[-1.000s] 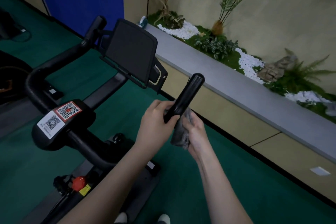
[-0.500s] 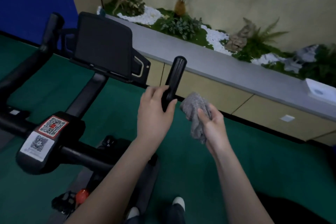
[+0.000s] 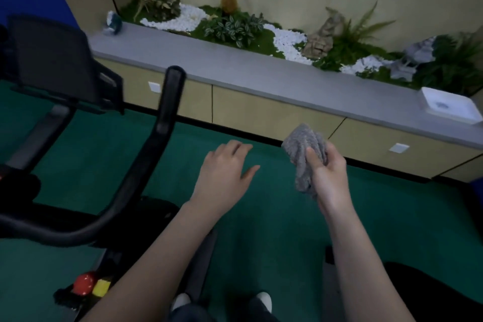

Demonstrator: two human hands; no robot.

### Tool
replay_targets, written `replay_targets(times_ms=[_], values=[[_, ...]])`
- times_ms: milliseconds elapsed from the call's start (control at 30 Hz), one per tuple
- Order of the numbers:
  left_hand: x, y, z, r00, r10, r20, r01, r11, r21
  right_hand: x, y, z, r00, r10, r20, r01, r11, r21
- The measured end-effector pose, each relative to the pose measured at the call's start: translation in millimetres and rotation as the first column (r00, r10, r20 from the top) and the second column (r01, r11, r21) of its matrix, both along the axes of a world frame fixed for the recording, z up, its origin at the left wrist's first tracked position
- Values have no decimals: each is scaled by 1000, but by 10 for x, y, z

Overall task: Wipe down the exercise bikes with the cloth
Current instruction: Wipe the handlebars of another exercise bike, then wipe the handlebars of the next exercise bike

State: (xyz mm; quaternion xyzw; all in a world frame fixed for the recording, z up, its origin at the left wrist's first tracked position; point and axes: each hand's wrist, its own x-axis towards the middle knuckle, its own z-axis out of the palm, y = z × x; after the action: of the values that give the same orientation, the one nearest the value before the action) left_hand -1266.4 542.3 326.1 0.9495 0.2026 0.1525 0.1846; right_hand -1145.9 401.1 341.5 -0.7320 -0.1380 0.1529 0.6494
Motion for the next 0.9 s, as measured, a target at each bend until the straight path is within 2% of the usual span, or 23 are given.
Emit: replay_targets(times_ms=[100, 200, 433, 667, 900], values=[[335, -334, -112, 988, -37, -151, 45, 998, 44, 344, -485, -49, 996, -46, 82, 53, 995, -89], [629, -630, -212, 972, -56, -228, 70, 996, 57, 631, -948, -95, 986, -65, 153, 92, 980, -175], [1074, -997, -313, 936, -47, -349, 69, 996, 52, 1131, -1587, -183, 977, -107, 186, 145, 969, -202], [1523, -822, -373, 924, -16, -383, 37, 998, 46, 1627, -1422, -297, 977, -68, 200, 112, 970, -216], [2201, -190, -541, 938, 54, -342, -83, 994, -72, 2418, -819, -286, 972, 2, 235, 59, 966, -252]])
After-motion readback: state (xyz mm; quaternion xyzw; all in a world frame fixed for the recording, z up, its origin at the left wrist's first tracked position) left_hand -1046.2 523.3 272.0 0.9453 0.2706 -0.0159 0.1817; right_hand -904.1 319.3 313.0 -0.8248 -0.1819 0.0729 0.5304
